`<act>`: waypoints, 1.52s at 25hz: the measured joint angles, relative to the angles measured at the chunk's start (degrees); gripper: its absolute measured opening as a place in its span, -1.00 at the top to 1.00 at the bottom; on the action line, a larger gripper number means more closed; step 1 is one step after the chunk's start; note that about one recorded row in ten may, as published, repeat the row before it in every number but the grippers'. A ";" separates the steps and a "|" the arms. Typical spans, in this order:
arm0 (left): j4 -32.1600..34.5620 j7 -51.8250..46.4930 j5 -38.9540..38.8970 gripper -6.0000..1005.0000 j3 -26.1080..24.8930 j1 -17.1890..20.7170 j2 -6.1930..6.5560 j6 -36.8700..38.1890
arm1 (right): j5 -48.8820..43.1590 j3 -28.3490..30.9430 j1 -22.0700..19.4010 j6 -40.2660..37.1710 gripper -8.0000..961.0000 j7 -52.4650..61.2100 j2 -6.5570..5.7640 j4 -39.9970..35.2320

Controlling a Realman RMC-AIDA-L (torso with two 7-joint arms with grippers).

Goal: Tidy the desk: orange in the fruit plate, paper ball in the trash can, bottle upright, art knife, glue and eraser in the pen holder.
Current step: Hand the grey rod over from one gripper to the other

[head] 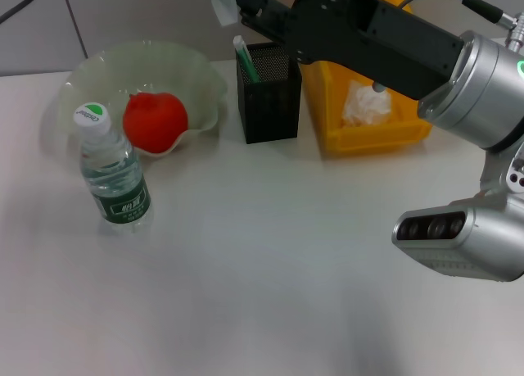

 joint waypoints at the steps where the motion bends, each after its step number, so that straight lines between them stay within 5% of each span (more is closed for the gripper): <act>1: 0.00 0.00 0.01 0.72 -0.09 0.00 0.03 -0.08 | 0.02 -0.01 0.01 -0.02 0.08 -0.05 -0.01 0.03; 9: 0.00 0.09 0.03 0.72 -0.58 0.00 0.06 -0.18 | 0.11 0.21 0.20 -0.07 0.15 -0.12 -0.03 0.36; 21: -1.09 0.57 0.08 0.72 -0.58 -0.59 -0.30 0.09 | 0.40 0.50 0.58 -0.70 0.52 -0.17 -0.03 0.75; 38: -1.41 0.71 0.10 0.71 -0.29 -0.97 -0.43 0.18 | 3.16 -0.66 1.10 -0.92 0.44 -3.36 -0.11 2.07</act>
